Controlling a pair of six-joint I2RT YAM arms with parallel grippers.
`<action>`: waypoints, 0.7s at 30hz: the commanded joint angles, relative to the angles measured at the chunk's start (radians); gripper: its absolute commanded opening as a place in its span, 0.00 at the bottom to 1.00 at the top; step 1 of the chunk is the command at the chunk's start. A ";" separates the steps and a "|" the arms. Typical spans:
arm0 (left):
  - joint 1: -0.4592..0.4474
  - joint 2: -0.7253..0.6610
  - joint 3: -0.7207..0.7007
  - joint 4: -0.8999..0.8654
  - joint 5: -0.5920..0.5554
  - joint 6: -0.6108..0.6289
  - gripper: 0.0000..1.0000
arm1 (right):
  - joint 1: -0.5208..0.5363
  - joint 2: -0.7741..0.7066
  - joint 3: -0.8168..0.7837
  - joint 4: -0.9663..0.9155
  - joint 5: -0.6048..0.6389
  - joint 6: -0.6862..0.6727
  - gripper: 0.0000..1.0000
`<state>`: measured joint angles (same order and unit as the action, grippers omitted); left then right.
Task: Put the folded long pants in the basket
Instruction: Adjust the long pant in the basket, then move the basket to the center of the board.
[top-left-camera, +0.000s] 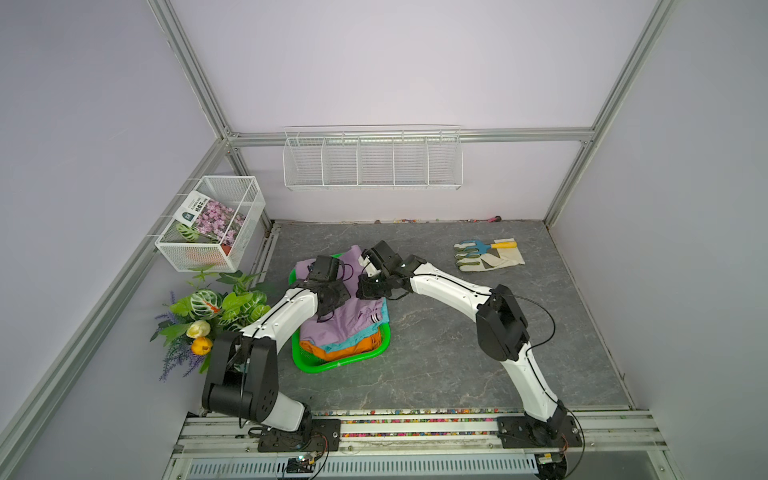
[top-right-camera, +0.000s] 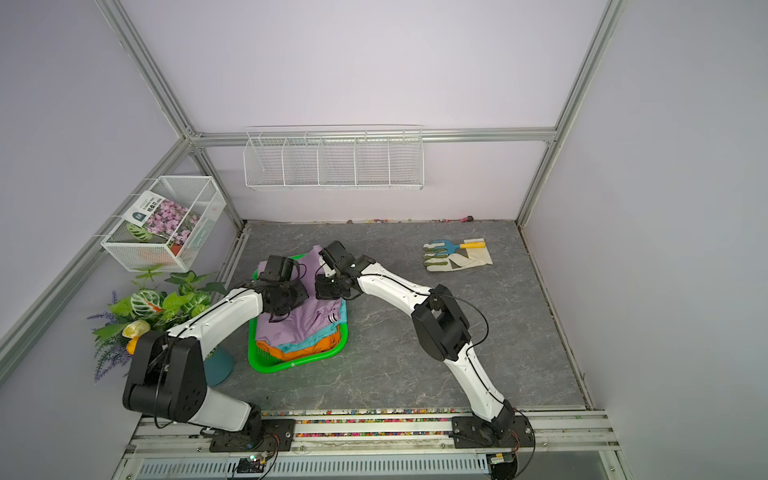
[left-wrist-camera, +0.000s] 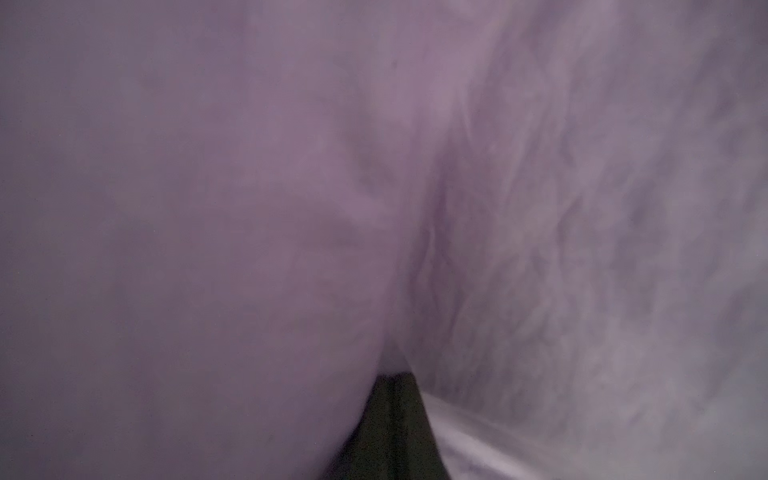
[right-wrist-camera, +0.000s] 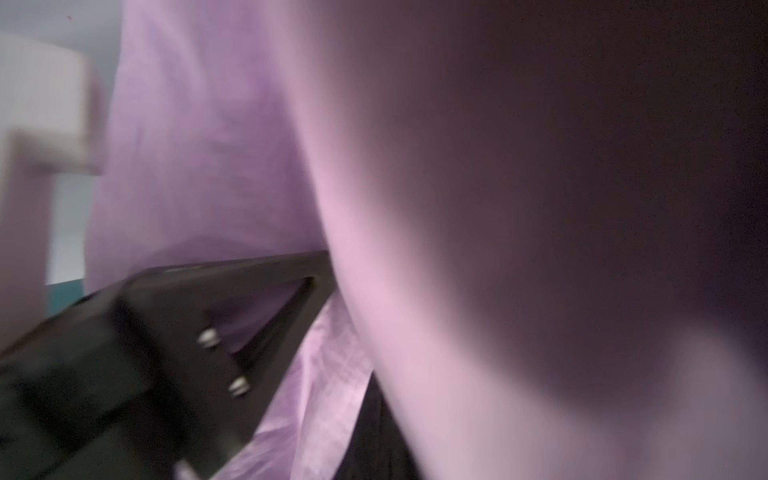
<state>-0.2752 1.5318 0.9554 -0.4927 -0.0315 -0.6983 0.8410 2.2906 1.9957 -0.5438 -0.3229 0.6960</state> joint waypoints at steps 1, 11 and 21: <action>0.000 0.077 -0.046 0.005 0.023 -0.008 0.00 | -0.017 0.058 -0.031 -0.055 0.054 0.026 0.00; -0.024 0.064 0.030 -0.043 0.049 0.018 0.00 | -0.047 -0.021 -0.094 0.053 -0.023 0.018 0.00; -0.061 -0.130 0.219 -0.144 0.070 0.067 0.00 | -0.100 -0.251 -0.152 0.130 -0.174 -0.018 0.23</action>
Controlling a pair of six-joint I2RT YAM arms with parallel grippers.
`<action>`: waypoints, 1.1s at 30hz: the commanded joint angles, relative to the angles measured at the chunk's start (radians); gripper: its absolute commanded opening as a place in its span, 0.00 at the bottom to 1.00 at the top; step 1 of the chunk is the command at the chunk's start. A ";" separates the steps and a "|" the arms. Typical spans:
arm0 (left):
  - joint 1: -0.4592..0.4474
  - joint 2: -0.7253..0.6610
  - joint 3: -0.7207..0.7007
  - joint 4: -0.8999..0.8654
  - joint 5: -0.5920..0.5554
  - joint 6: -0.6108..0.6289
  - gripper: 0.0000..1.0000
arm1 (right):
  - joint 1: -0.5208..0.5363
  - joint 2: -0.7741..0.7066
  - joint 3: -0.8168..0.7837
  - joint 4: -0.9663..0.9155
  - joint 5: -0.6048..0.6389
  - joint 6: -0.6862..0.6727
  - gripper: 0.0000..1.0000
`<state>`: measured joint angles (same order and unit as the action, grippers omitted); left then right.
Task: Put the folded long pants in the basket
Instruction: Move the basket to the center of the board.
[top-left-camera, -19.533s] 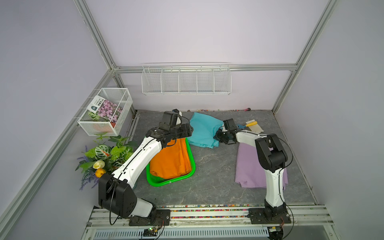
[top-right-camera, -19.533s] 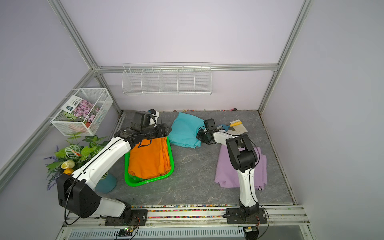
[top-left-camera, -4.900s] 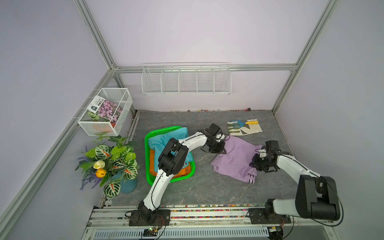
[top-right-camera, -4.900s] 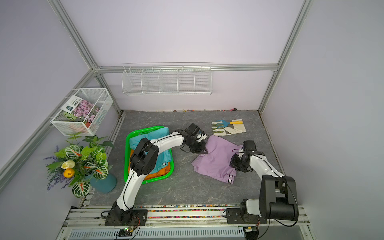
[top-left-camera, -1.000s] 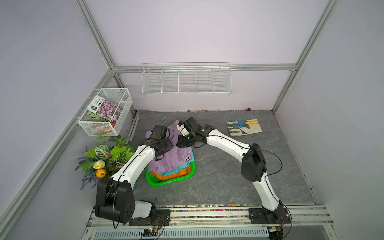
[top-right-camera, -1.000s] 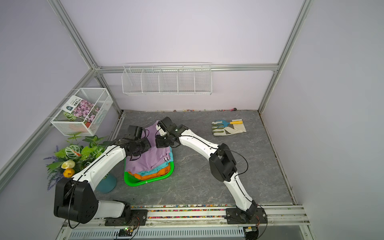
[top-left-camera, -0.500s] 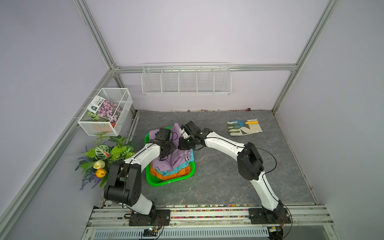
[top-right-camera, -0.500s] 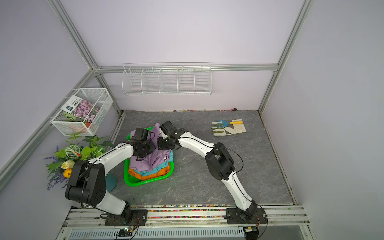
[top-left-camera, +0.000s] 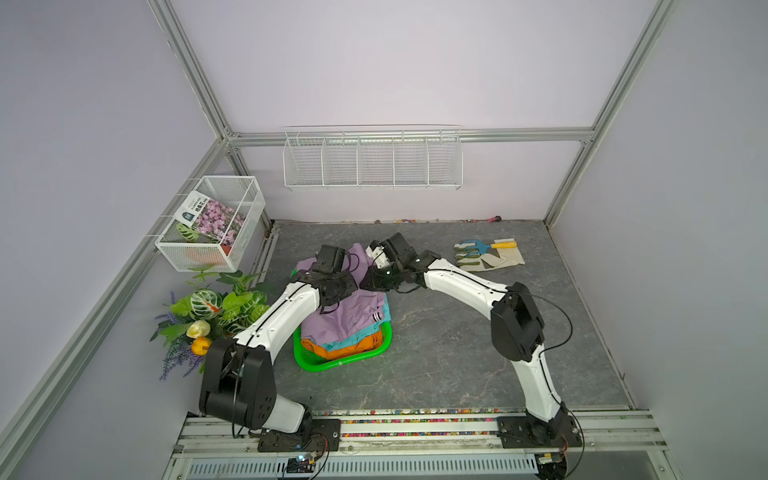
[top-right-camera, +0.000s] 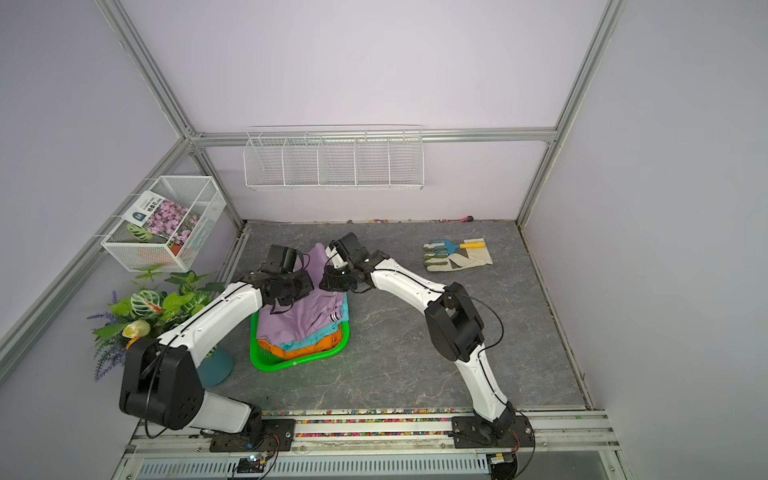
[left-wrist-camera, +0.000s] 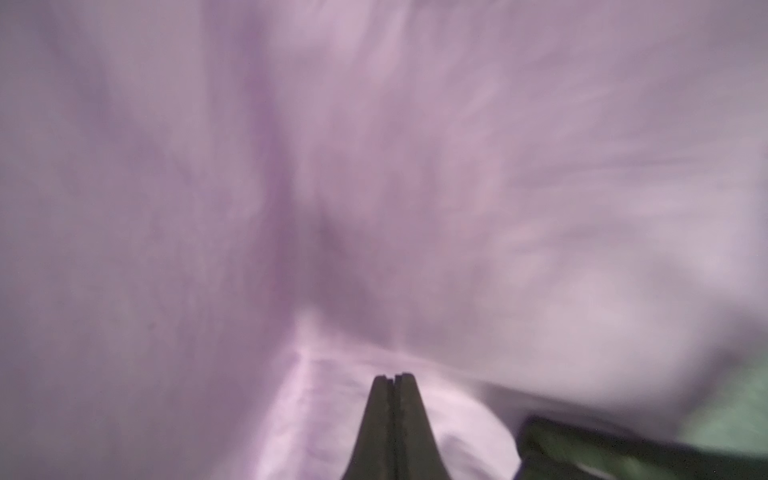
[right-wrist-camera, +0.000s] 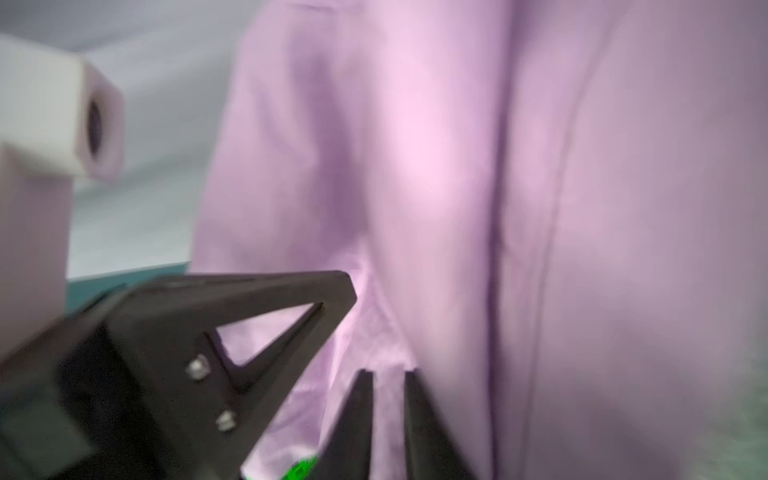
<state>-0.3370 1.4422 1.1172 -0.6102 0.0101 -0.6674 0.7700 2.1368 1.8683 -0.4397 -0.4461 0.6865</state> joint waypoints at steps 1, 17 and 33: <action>0.000 -0.046 0.071 -0.021 0.045 0.042 0.00 | -0.046 -0.116 -0.050 0.038 -0.060 0.007 0.24; -0.037 -0.157 0.089 0.120 0.156 0.059 0.04 | -0.091 -0.216 -0.419 0.178 -0.191 -0.039 0.88; -0.036 -0.223 0.045 0.096 0.095 0.062 0.04 | -0.038 -0.013 -0.330 0.332 -0.264 0.080 0.61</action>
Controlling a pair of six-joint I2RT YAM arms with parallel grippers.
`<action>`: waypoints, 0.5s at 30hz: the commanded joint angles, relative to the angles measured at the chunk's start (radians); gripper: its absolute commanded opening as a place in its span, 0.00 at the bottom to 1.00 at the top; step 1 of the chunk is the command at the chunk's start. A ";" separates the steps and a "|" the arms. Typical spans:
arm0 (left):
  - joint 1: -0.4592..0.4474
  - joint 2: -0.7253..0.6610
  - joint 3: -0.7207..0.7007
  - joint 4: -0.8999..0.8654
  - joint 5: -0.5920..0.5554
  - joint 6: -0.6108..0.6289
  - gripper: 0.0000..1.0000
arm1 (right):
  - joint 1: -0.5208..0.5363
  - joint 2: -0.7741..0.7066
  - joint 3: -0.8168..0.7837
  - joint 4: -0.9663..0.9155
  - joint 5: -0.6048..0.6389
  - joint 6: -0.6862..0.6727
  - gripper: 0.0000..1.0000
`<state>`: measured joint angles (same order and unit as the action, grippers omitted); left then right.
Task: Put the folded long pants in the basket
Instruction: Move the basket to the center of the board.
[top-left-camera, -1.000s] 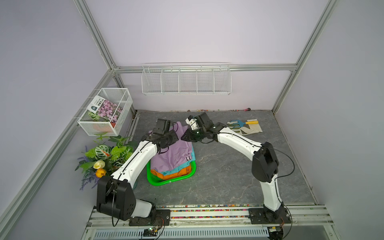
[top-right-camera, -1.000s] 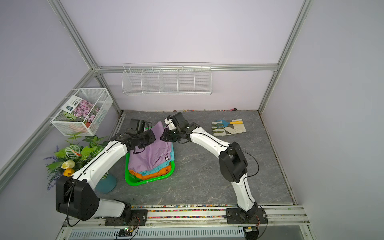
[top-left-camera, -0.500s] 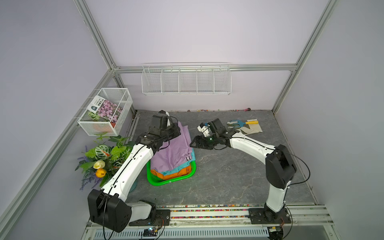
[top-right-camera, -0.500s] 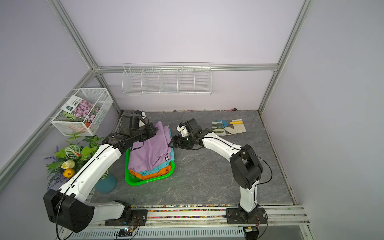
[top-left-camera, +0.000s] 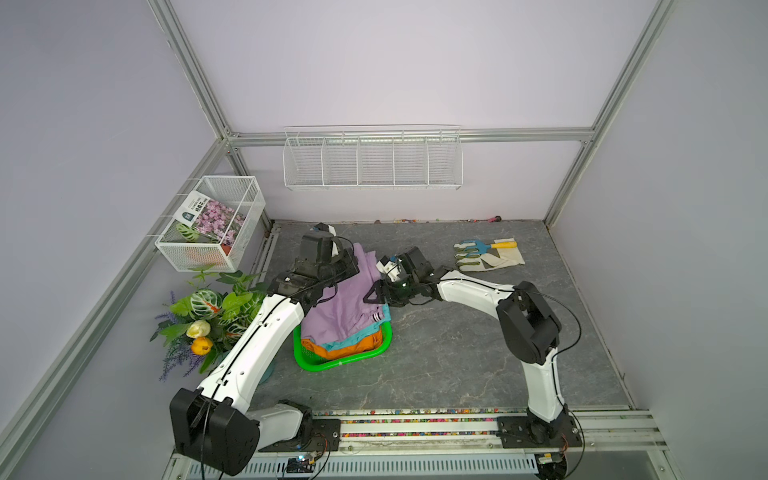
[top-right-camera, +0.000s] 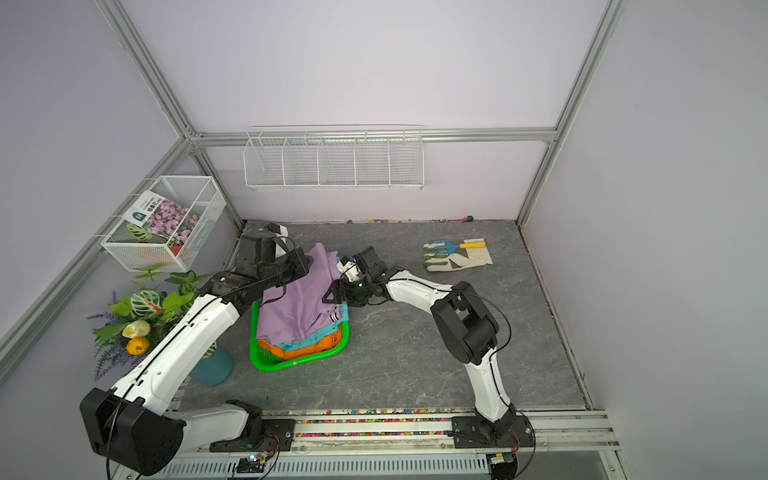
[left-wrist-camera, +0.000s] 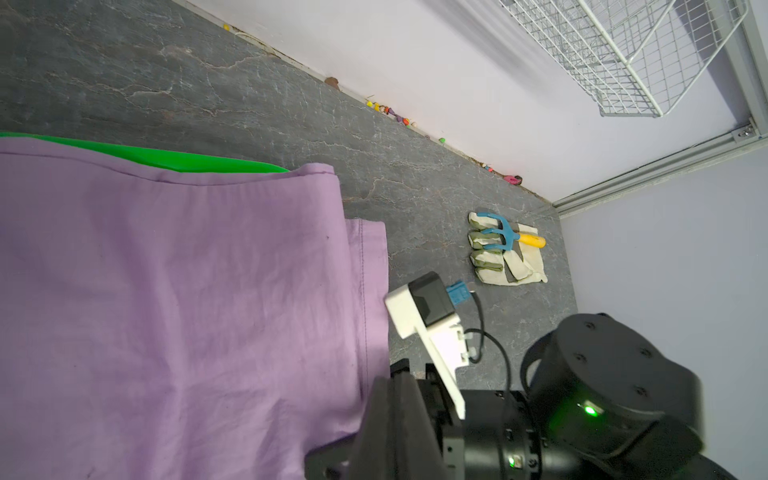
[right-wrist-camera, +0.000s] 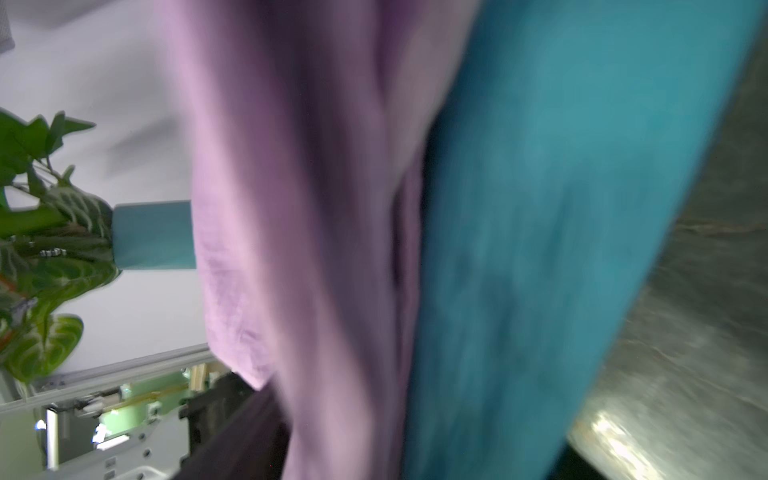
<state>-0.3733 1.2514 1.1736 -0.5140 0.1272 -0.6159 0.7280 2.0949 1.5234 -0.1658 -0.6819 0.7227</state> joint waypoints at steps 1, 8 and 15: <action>0.000 -0.037 -0.013 -0.001 -0.024 0.010 0.04 | 0.005 0.031 0.015 0.068 -0.025 0.052 0.49; -0.002 -0.062 -0.041 0.012 -0.046 0.015 0.04 | -0.068 -0.035 -0.090 0.170 -0.009 0.130 0.00; 0.000 -0.034 -0.036 0.025 -0.023 0.013 0.04 | -0.201 -0.163 -0.237 0.127 -0.038 0.069 0.00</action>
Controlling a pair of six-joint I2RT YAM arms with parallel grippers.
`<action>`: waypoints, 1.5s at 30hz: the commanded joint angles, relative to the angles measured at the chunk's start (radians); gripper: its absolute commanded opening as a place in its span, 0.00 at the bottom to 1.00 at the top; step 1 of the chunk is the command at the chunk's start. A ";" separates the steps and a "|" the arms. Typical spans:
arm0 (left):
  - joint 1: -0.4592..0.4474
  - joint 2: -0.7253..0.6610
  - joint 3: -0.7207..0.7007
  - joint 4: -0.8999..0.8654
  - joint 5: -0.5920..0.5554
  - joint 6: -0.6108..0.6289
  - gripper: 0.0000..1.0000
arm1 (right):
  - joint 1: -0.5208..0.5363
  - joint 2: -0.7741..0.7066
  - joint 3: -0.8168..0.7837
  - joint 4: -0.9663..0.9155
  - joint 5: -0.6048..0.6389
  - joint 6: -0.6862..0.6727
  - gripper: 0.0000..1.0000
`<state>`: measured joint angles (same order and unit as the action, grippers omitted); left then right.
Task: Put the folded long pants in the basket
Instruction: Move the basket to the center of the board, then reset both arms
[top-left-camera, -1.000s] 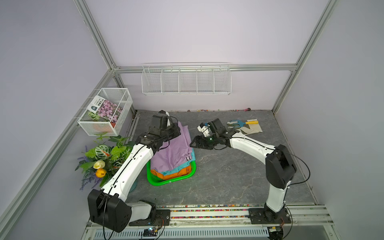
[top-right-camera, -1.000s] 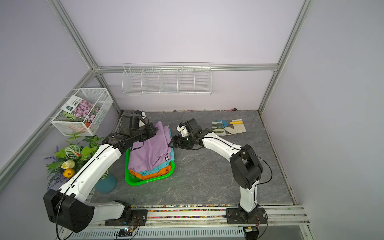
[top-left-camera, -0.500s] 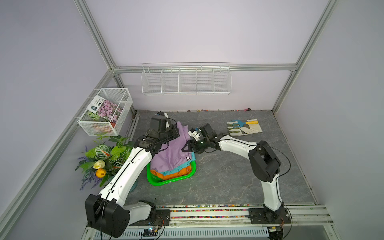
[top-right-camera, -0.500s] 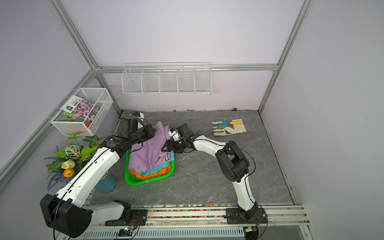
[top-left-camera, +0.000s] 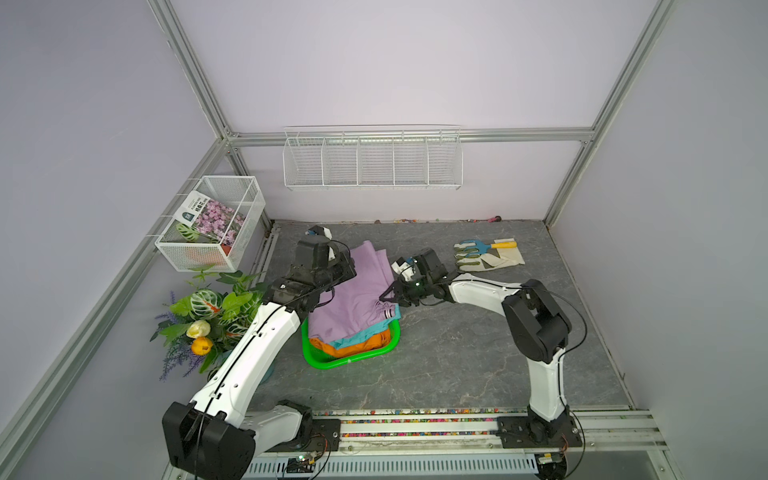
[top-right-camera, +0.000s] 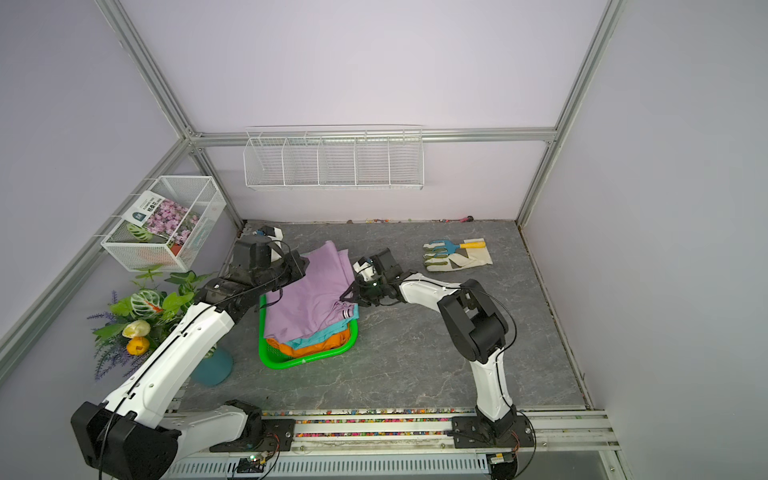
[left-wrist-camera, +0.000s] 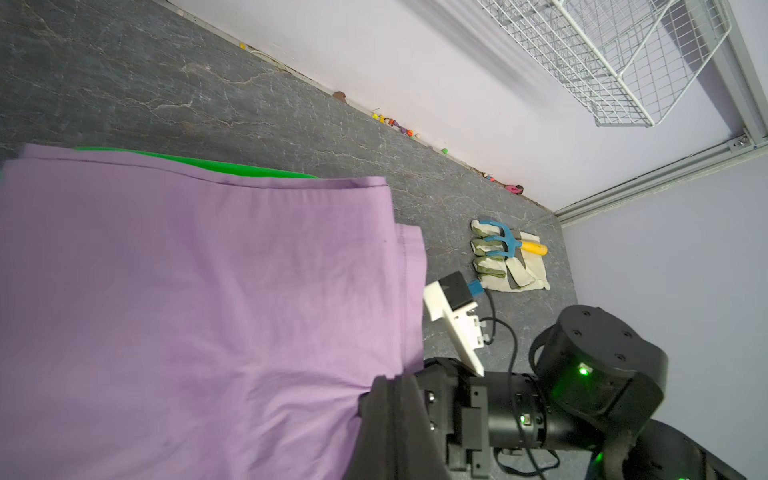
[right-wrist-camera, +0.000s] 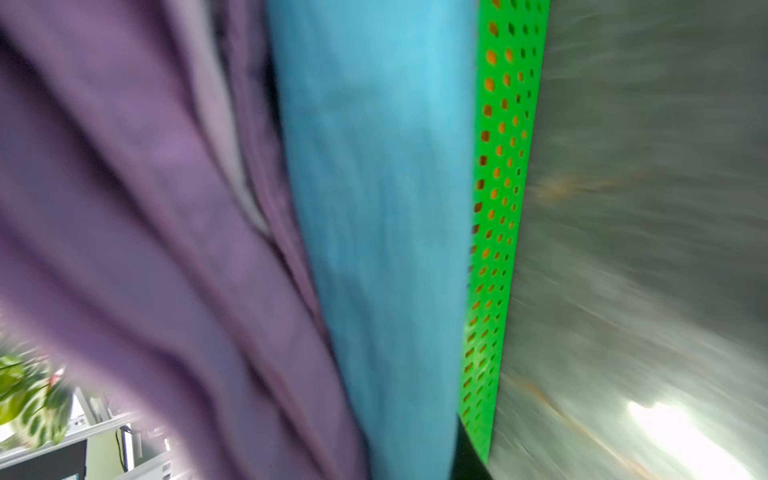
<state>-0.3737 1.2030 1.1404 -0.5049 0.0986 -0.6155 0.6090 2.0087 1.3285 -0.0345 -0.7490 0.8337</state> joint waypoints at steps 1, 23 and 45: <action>0.000 0.019 -0.001 0.015 0.010 0.013 0.04 | -0.099 -0.100 -0.060 -0.029 0.028 -0.064 0.00; -0.016 0.252 -0.051 0.328 -0.068 0.276 0.09 | -0.362 -0.343 -0.183 -0.400 0.163 -0.400 0.70; 0.129 0.290 -0.372 0.816 -0.225 0.635 0.06 | -0.647 -0.591 -0.343 -0.250 0.920 -0.582 0.83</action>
<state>-0.2462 1.4914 0.8055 0.2256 -0.1272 -0.0139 -0.0414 1.4612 1.0702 -0.3920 -0.0559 0.3332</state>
